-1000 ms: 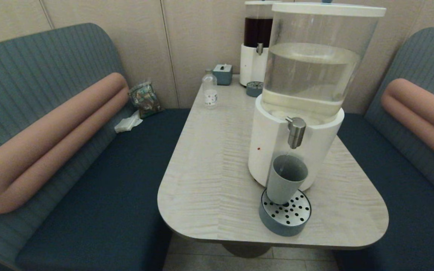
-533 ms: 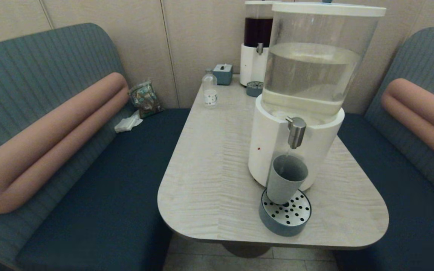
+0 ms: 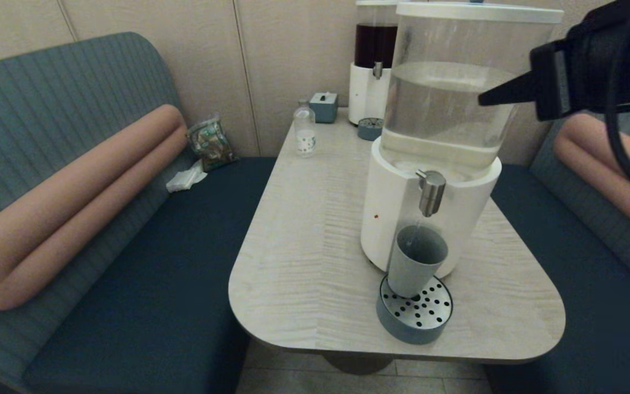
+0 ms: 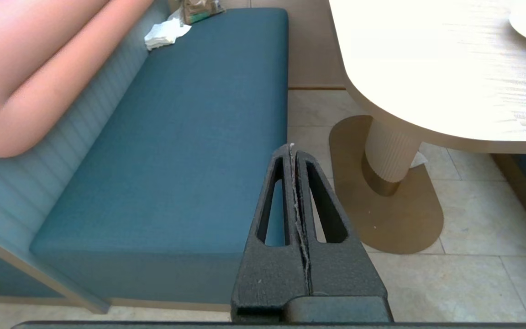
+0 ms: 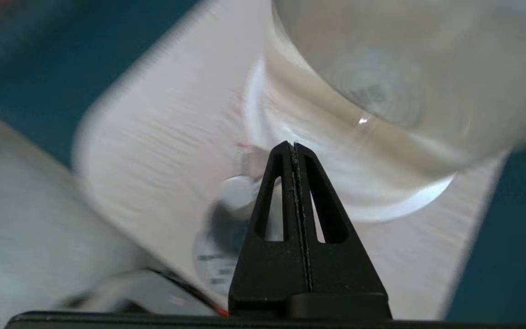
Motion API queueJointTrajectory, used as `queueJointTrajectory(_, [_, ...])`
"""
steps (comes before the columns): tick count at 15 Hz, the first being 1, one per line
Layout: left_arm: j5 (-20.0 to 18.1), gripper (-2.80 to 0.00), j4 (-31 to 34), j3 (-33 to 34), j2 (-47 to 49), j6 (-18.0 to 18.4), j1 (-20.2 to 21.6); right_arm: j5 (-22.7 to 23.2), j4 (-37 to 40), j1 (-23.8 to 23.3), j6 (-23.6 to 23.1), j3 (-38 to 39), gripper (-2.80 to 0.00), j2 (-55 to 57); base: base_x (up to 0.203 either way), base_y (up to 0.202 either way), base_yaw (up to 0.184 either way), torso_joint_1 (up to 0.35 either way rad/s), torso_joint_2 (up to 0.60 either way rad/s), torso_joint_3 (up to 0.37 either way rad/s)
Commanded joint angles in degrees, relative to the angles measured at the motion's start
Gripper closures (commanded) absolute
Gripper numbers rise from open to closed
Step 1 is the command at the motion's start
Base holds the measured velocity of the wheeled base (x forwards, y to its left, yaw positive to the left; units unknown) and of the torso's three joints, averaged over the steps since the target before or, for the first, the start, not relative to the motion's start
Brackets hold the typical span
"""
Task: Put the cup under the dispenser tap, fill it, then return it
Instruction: Turn off the faucet
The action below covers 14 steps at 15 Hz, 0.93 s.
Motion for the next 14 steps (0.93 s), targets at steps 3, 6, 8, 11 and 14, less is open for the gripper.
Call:
queueJointTrajectory(3, [0.05, 0.00, 0.04, 0.00, 0.07, 0.01, 0.00, -1.96, 0.37, 0.59, -1.03, -0.69, 0.00, 5.54, 0.000, 0.000, 0.000, 0.000, 0.00, 0.000])
queueJointTrajectory(6, [0.03, 0.00, 0.05, 0.00, 0.07, 0.01, 0.00, -5.26, 0.15, 1.78, -1.32, -0.58, 0.00, 6.02, 0.000, 0.000, 0.000, 0.000, 0.00, 0.000])
queueJointTrajectory(8, [-0.02, 0.00, 0.05, 0.00, 0.07, 0.01, 0.00, -9.13, -0.21, 3.70, -1.59, -0.58, 0.00, 6.86, 0.000, 0.000, 0.000, 0.000, 0.00, 0.000])
queueJointTrajectory(11, [0.03, 0.00, 0.05, 0.00, 0.07, 0.01, 0.00, -9.26, 0.00, 5.66, -1.61, -0.49, 0.00, 6.98, 0.000, 0.000, 0.000, 0.000, 0.00, 0.000])
queueJointTrajectory(14, [-0.03, 0.00, 0.02, 0.00, 0.07, 0.01, 0.00, -9.26, 0.37, 8.96, -0.42, 0.45, 0.00, 6.98, 0.000, 0.000, 0.000, 0.000, 0.00, 0.000])
